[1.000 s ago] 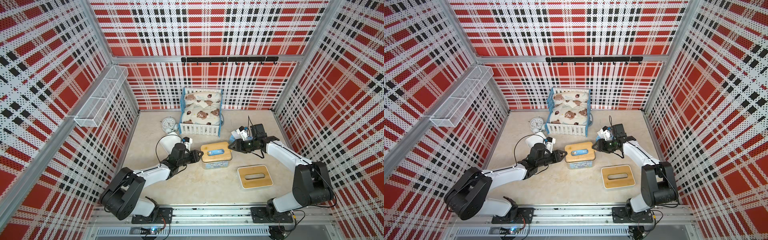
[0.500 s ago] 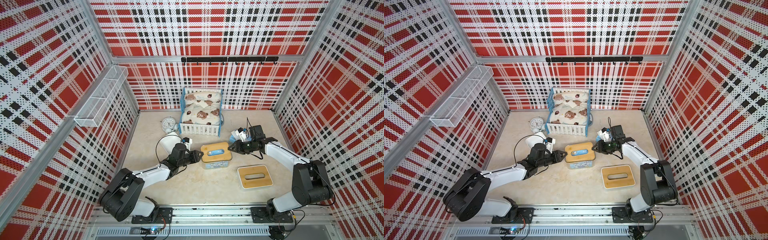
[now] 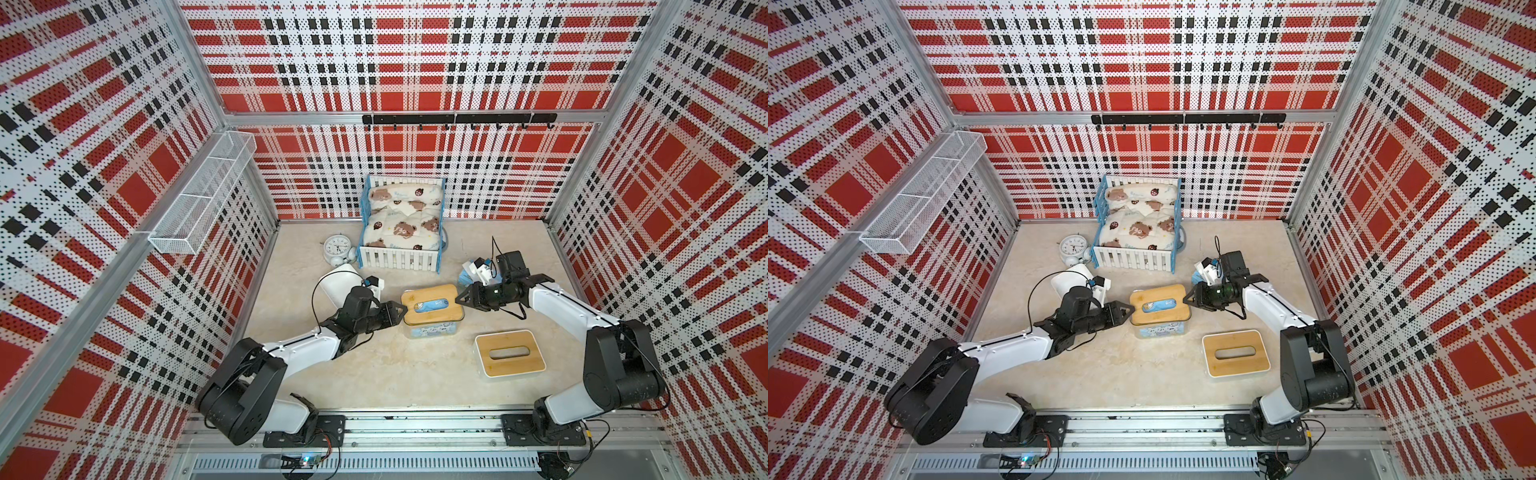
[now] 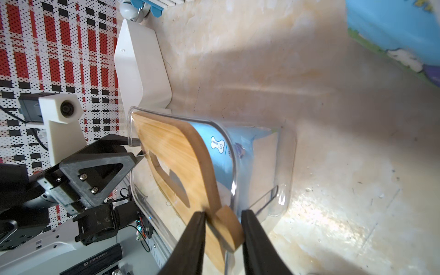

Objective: Put the tissue paper into the tissue box
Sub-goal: Close the box lid on the tissue box.

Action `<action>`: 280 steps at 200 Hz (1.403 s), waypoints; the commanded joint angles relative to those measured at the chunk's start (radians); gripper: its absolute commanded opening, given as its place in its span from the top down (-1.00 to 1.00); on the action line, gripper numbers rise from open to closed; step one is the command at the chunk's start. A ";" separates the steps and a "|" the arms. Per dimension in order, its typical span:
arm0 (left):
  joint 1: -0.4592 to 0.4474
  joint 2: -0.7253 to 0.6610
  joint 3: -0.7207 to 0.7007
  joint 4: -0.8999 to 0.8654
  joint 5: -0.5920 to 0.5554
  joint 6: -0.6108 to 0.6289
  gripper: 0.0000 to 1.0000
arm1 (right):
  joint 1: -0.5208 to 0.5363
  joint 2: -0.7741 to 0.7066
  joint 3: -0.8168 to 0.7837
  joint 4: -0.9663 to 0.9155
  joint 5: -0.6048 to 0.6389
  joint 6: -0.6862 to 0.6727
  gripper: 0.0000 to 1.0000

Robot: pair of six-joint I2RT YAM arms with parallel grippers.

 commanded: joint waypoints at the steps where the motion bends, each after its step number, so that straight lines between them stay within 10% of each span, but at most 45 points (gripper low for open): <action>1: -0.006 -0.006 0.024 -0.041 0.004 0.007 0.02 | 0.008 0.018 0.003 -0.032 -0.033 0.011 0.37; 146: -0.006 0.074 0.042 0.057 -0.005 0.013 -0.20 | 0.008 0.085 0.053 0.154 -0.065 0.155 -0.20; 280: -0.010 0.052 0.051 0.064 -0.002 0.000 -0.20 | 0.008 0.080 -0.003 0.129 -0.005 0.209 -0.06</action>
